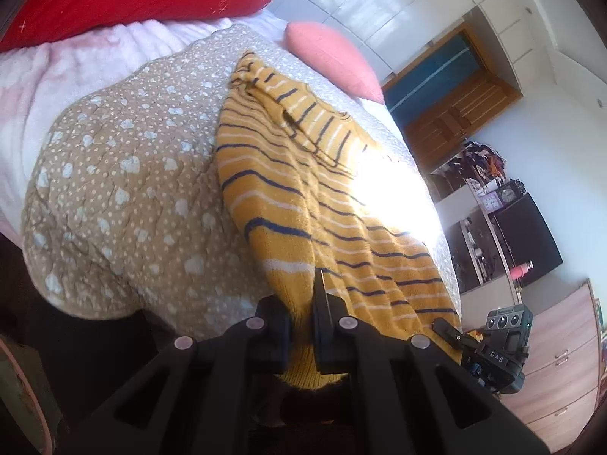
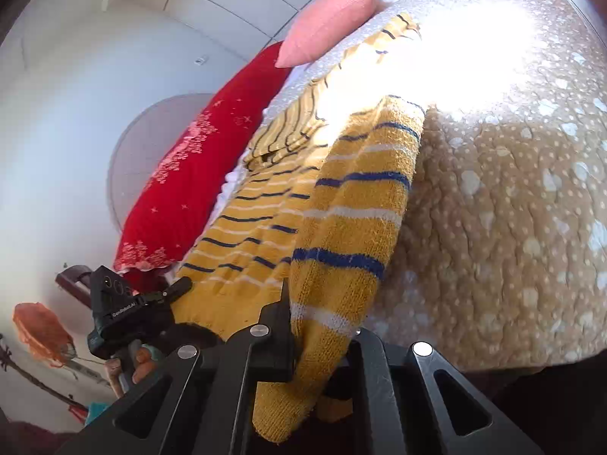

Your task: Fold small clothes

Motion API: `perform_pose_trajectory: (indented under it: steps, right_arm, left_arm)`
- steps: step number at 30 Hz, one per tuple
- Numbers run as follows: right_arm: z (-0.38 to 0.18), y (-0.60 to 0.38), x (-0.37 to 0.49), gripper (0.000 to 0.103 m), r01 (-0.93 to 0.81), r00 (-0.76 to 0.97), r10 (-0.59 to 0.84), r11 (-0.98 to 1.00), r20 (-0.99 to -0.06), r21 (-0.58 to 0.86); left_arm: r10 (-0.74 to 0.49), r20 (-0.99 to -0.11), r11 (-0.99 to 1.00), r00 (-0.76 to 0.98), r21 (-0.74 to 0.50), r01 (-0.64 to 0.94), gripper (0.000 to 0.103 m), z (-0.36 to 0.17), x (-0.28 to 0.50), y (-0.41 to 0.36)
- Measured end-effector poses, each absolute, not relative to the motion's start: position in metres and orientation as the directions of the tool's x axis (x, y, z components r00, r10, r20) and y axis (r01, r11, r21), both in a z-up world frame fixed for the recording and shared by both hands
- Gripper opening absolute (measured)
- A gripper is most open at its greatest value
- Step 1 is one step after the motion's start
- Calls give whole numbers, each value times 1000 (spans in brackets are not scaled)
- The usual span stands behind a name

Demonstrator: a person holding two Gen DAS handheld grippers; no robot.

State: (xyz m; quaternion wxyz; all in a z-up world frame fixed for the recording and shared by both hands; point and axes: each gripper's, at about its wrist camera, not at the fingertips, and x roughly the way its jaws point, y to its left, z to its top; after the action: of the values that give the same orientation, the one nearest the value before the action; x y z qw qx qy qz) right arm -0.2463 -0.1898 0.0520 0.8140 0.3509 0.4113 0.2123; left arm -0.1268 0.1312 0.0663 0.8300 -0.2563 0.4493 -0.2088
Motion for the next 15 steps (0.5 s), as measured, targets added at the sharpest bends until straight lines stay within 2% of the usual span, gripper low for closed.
perform_pose_trajectory:
  steps: [4, 8, 15]
  right_arm:
    - [52, -187, -273, 9, -72, 555, 643, 669, -528, 739]
    - [51, -185, -266, 9, -66, 542, 635, 685, -550, 726]
    - [98, -178, -210, 9, -179, 596, 636, 701, -490, 691]
  left_arm:
    - [-538, -673, 816, 508, -567, 114, 8, 63, -141, 130]
    - [-559, -659, 789, 504, -609, 80, 8, 64, -115, 140]
    - [-517, -628, 820, 581, -559, 125, 8, 105, -49, 127]
